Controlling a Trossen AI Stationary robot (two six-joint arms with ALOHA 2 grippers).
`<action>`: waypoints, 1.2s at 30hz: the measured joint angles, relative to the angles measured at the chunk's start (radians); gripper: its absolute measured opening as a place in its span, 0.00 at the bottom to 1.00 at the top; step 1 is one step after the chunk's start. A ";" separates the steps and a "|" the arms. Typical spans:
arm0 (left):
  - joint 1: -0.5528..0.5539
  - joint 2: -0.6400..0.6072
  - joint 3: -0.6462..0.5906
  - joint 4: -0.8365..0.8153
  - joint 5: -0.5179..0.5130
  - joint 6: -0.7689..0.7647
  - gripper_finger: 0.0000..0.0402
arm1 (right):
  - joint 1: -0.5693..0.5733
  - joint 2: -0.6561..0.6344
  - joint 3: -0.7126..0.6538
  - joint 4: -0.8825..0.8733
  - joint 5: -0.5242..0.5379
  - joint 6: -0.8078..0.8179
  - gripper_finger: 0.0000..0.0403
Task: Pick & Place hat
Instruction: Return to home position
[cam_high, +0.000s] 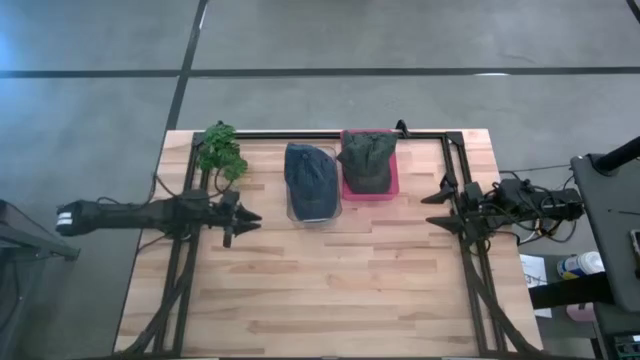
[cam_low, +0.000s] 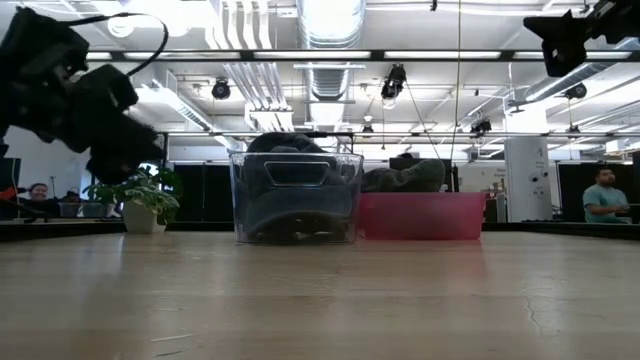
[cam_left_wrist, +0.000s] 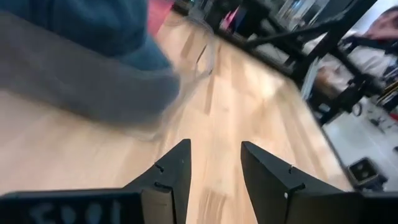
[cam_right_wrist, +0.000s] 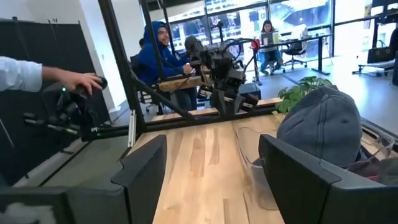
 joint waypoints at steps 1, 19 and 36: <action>0.000 -0.040 0.001 -0.057 -0.005 -0.001 0.33 | 0.000 0.002 0.000 0.000 0.000 0.000 0.62; 0.002 -0.345 0.000 -0.042 -0.059 -0.004 0.33 | -0.108 -0.065 -0.164 0.031 -0.003 0.001 0.62; 0.002 -0.306 -0.001 -0.059 -0.058 -0.003 0.33 | -0.181 -0.067 -0.329 0.273 -0.003 0.001 0.62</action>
